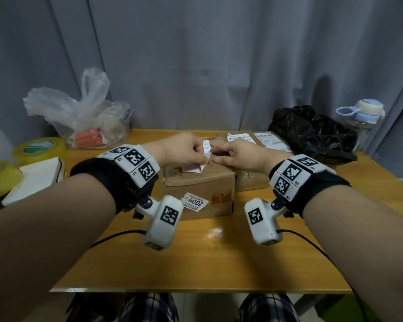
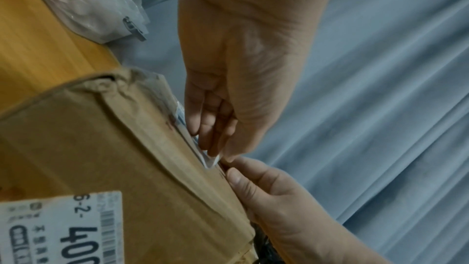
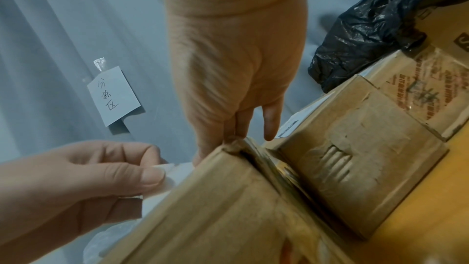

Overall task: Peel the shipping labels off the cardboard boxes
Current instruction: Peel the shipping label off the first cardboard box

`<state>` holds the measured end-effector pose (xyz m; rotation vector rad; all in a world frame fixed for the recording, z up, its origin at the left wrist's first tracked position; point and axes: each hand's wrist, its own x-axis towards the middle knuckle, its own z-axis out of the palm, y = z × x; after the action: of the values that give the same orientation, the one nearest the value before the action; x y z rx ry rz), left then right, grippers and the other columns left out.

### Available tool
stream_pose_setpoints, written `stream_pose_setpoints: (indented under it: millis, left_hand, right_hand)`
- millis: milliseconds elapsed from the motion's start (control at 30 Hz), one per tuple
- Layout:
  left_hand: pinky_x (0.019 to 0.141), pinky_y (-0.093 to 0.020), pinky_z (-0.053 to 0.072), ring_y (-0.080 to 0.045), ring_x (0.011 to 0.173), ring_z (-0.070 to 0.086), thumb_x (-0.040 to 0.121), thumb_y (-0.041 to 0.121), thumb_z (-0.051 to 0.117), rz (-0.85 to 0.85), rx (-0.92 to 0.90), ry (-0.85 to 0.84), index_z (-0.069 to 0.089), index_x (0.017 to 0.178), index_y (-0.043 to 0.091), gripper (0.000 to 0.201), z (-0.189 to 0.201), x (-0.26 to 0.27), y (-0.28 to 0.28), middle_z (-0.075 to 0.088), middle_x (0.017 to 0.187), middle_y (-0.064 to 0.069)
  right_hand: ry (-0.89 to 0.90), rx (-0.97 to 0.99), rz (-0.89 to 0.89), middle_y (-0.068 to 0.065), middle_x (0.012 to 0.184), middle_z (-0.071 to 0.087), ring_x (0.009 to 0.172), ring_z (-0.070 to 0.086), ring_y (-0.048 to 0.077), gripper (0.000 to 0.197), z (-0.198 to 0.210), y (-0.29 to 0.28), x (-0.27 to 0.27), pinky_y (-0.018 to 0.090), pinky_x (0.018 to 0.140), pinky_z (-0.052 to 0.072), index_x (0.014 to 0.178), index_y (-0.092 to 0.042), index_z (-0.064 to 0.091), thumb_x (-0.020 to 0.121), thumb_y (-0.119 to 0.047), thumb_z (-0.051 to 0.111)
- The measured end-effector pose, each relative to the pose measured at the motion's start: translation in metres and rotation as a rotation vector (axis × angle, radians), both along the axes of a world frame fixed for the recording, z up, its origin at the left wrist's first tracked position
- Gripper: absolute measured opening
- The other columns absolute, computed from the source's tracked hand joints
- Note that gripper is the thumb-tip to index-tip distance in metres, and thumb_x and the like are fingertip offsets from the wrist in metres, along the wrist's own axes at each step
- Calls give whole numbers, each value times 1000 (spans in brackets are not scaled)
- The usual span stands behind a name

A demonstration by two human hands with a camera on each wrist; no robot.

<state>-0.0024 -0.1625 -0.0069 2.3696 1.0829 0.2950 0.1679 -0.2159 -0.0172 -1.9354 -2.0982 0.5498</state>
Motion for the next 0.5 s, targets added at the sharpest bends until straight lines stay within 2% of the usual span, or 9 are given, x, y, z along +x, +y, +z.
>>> stream_pose_setpoints:
  millis: [133,267,333,400,500]
  left_hand:
    - [57,-20,39,-7,63,49,86,22,64,10,-10,-28,55,78,14,15,-1,-1,0,56,71,4]
    - [51,-19,43,-9,59,53,90,29,60,38,3,-99,59,85,12,18,-2,-3,2,60,69,3]
    - [52,-20,41,-10,59,51,90,33,60,38,32,-110,61,88,10,23,-2,-2,3,58,69,1]
    - [57,-22,41,-11,62,51,88,38,61,19,46,-108,62,85,11,27,-1,-2,4,58,70,2]
    - [66,-25,44,-10,73,56,80,50,65,-19,35,-31,62,83,18,32,4,-6,5,62,78,5]
  right_hand:
    - [-23,15,18,-3,149,38,137,35,16,44,0,-2,-1,25,108,25,137,-21,46,94,-31,51]
    - [-34,36,18,0,142,48,130,44,17,45,2,1,-2,25,104,31,137,-21,47,93,-29,55]
    - [-33,95,44,-2,135,53,125,47,13,50,6,4,-5,21,98,33,136,-21,48,88,-27,62]
    - [-49,164,81,-6,119,55,113,48,10,46,11,5,-9,19,87,32,127,-21,56,83,-27,68]
    - [-63,198,107,-7,105,53,106,51,15,30,15,7,-12,23,82,35,107,-21,66,79,-30,72]
